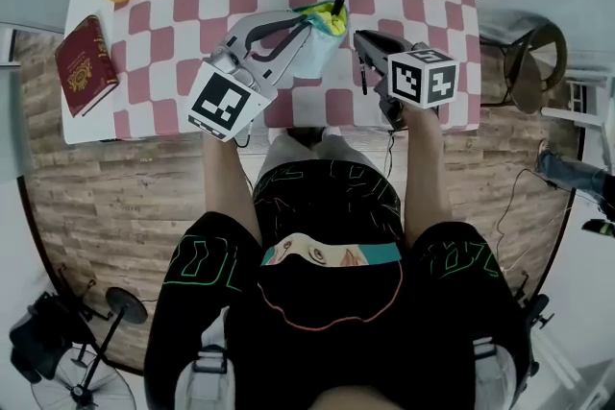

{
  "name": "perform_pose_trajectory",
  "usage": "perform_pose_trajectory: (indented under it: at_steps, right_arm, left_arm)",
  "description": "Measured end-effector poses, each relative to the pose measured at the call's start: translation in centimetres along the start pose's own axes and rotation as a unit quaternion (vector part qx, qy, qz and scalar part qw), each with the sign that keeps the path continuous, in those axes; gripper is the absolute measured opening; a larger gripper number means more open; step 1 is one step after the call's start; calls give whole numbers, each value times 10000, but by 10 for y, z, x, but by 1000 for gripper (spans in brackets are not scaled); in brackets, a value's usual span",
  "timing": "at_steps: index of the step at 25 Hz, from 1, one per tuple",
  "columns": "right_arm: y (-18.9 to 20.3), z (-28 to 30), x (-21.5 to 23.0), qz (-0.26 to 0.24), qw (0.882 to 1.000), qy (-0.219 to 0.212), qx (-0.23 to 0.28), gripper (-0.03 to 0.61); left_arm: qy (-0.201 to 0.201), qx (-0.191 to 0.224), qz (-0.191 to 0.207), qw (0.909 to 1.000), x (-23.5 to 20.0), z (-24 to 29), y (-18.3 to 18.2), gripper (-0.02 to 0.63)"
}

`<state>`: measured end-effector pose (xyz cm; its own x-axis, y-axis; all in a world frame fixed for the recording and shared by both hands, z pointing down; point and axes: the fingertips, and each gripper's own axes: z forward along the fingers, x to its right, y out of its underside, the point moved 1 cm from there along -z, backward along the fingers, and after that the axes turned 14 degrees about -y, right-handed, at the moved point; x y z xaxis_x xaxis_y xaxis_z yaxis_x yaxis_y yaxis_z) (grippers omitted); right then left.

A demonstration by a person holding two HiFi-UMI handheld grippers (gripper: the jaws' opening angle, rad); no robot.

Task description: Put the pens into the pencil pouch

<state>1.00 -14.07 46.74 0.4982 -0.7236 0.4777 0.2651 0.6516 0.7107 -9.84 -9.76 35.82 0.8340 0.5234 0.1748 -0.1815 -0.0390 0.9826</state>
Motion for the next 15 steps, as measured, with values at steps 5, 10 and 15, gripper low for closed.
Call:
perform_pose_trajectory:
  at_steps: [5,10,15]
  right_arm:
    - [-31,-33,2,-74,9972,-15,743,49]
    - [-55,-65,8,-240,9916,65,1266,49]
    - [-73,-95,13,-458,9830,154,1774,49]
  left_arm:
    - [123,146,82,9998,14,12,-15,15]
    - [235,239,184,9993,27,27,-26,15]
    - [347,286,248,9987,42,42,-31,15]
